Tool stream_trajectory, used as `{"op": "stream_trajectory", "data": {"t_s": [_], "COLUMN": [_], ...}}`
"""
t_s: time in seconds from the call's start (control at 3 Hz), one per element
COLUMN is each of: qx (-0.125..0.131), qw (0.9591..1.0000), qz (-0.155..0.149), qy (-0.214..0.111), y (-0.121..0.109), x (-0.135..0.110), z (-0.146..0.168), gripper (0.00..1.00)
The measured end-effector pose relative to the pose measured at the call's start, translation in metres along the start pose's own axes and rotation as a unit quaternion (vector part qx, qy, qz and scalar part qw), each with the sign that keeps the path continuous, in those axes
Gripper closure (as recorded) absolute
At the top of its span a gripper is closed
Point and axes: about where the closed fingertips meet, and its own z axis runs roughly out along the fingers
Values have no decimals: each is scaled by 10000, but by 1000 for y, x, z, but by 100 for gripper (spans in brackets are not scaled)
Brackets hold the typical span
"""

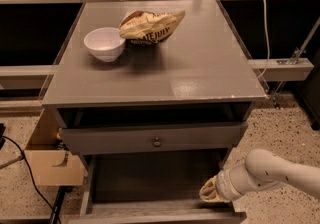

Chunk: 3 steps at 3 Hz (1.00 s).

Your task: Open middle drawer

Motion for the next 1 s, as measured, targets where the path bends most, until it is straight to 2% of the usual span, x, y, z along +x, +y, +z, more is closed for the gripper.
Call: {"op": "stream_trajectory", "data": {"t_s": [0.33, 1.0], "qx": [-164, -164], "qw": [9998, 9998], "qz": [49, 49], "qy": [-38, -38], "y": [-1, -1], "x": [2, 2], "z": [10, 10], "gripper": [97, 50]}}
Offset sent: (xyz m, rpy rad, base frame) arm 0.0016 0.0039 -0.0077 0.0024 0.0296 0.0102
